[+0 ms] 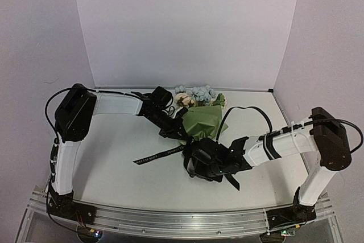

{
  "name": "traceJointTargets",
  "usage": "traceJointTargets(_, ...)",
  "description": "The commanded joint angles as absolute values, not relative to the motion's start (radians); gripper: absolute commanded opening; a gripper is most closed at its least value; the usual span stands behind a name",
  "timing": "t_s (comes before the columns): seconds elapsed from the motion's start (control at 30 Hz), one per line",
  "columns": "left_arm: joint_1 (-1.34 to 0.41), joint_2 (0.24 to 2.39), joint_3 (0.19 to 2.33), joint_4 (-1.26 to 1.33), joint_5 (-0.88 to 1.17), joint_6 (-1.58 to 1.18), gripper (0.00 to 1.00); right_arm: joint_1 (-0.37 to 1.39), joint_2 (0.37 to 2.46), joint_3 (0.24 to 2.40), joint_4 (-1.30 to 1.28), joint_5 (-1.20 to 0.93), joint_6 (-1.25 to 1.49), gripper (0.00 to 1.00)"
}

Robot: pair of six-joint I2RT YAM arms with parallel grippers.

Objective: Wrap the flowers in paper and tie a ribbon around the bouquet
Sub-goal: Tie the half-tied ribbon around the folded bouquet.

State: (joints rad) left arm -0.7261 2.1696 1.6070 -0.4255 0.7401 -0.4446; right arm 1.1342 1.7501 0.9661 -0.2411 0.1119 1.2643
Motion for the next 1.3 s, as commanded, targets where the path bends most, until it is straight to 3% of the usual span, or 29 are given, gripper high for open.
traceJointTargets(0.0,-0.721,2.163,1.613,-0.413,0.758,-0.431,0.00,1.157,1.691,0.956,-0.268,0.149,1.265,0.23)
traceJointTargets(0.07,-0.721,2.160,1.613,-0.416,0.767,-0.426,0.00,1.171,1.668,0.964,-0.271,0.181,1.231,0.28)
traceJointTargets(0.27,-0.719,2.156,1.639,-0.454,0.781,-0.395,0.00,1.225,1.606,1.009,-0.372,0.240,0.987,0.30)
traceJointTargets(0.4,-0.720,2.160,1.637,-0.450,0.795,-0.392,0.00,1.224,1.556,1.015,-0.365,0.120,0.624,0.35)
traceJointTargets(0.6,-0.719,2.162,1.642,-0.462,0.814,-0.377,0.00,1.204,1.628,1.141,-0.484,-0.001,0.245,0.32)
traceJointTargets(1.27,-0.701,2.200,1.665,-0.588,0.790,-0.285,0.00,1.160,1.824,1.204,-0.463,-0.006,0.009,0.35)
